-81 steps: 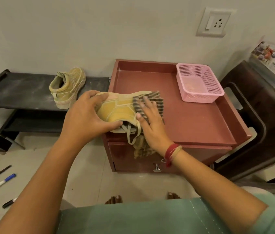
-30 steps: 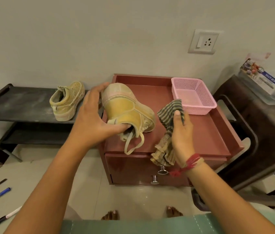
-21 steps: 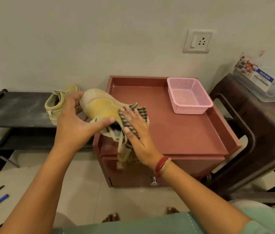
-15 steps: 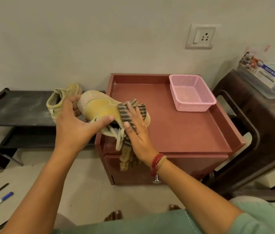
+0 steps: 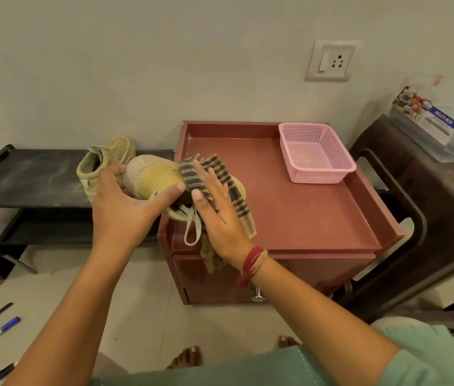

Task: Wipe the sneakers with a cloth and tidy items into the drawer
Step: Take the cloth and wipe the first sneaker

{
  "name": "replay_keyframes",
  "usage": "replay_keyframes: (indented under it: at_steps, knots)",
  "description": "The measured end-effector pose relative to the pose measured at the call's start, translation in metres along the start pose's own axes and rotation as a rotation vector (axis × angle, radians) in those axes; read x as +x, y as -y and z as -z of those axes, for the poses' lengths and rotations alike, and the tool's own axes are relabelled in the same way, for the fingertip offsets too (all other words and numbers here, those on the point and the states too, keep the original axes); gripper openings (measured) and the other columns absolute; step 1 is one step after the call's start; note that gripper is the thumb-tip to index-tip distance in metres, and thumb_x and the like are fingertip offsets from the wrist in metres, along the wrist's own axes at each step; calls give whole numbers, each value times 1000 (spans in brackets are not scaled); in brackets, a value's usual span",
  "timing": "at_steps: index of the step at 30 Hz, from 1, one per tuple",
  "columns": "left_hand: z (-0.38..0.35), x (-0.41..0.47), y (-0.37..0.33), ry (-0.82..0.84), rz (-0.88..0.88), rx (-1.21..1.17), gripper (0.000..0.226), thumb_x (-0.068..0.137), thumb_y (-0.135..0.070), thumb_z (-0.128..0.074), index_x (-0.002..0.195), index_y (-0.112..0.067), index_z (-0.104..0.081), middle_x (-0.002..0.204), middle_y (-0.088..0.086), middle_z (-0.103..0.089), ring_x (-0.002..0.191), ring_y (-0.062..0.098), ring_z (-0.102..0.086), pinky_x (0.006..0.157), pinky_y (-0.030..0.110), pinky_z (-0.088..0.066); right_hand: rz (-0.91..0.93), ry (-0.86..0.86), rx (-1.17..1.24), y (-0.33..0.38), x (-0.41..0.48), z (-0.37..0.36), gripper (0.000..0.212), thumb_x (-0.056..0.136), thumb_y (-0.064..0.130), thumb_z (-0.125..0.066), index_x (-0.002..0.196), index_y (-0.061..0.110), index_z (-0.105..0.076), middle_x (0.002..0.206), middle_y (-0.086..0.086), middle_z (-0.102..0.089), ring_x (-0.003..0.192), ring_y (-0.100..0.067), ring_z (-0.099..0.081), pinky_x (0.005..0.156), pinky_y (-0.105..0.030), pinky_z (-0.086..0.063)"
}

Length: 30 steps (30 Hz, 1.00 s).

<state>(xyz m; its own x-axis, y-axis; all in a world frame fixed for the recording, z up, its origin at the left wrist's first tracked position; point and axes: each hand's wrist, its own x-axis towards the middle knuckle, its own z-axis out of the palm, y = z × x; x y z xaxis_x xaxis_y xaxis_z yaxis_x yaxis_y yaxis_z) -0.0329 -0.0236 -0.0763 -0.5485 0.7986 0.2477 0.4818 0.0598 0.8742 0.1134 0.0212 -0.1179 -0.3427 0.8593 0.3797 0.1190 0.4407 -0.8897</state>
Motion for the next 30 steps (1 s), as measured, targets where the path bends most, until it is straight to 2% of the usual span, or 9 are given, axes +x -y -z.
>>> replay_keyframes:
  at_steps: [3, 7, 10, 13, 17, 21, 24, 26, 30]
  knots:
    - [2, -1, 3, -12, 34, -21, 105, 46, -72, -79, 131, -23, -41, 121, -4, -53, 109, 17, -56, 88, 33, -50, -154, -97, 29, -23, -1, -1, 52, 91, 60, -34, 140, 50, -19, 151, 28, -15, 144, 0, 1, 120, -44, -6]
    - [0, -1, 5, -23, 64, -32, 103, 50, -70, -79, 133, -23, -39, 122, -5, -52, 111, 17, -55, 89, 32, -49, -307, -124, -126, -48, -3, 14, 44, 98, 46, -36, 134, 56, -13, 158, 6, -12, 146, -13, -5, 119, -46, -4]
    - [-2, -2, 3, -28, 33, -29, 96, 54, -70, -78, 130, -24, -41, 120, -6, -52, 108, 15, -55, 83, 27, -49, -455, -259, -44, -55, -6, 25, 56, 94, 52, -37, 145, 28, -32, 154, -5, -27, 143, -20, -21, 118, -45, -16]
    - [-1, -3, 0, -40, -49, 10, 86, 60, -66, -76, 128, -25, -44, 114, -11, -48, 103, 10, -54, 78, 23, -48, -324, -335, 35, -33, -4, 25, 50, 100, 35, -38, 147, 19, -30, 154, 1, -28, 142, -10, -22, 118, -31, -19]
    - [-2, -2, 2, -51, -89, 29, 87, 60, -65, -76, 131, -26, -45, 118, -12, -47, 109, 12, -52, 88, 31, -50, -134, -117, 34, -20, -6, 10, 46, 99, 35, -40, 142, 35, -27, 150, 17, -26, 141, 1, -16, 114, -18, -17]
    - [2, 2, 9, -30, -57, 12, 87, 58, -66, -78, 130, -28, -45, 123, -9, -51, 110, 13, -54, 88, 32, -51, -116, -132, -146, -47, -8, 17, 46, 99, 32, -39, 138, 47, -18, 155, 10, -16, 143, -4, -9, 117, -26, -12]
    - [4, 5, 11, -25, -12, -3, 89, 57, -67, -77, 130, -29, -44, 125, -8, -50, 110, 15, -54, 85, 30, -50, -348, -183, -119, -59, -2, 25, 49, 99, 36, -42, 145, 23, -31, 156, -2, -20, 143, -12, -15, 119, -35, -12]
    - [3, 6, 12, -19, 8, -15, 89, 56, -67, -77, 130, -30, -43, 124, -8, -50, 110, 15, -54, 84, 30, -49, -401, -280, -54, -52, 1, 25, 65, 90, 55, -41, 143, 18, -38, 152, -7, -32, 142, -20, -26, 117, -45, -22]
    - [6, 6, 13, 5, -3, -15, 93, 53, -68, -79, 129, -30, -43, 127, -7, -51, 110, 17, -55, 87, 36, -53, -202, -170, 31, -17, -4, 7, 54, 95, 49, -39, 145, 29, -32, 152, 6, -31, 142, -10, -24, 117, -34, -22]
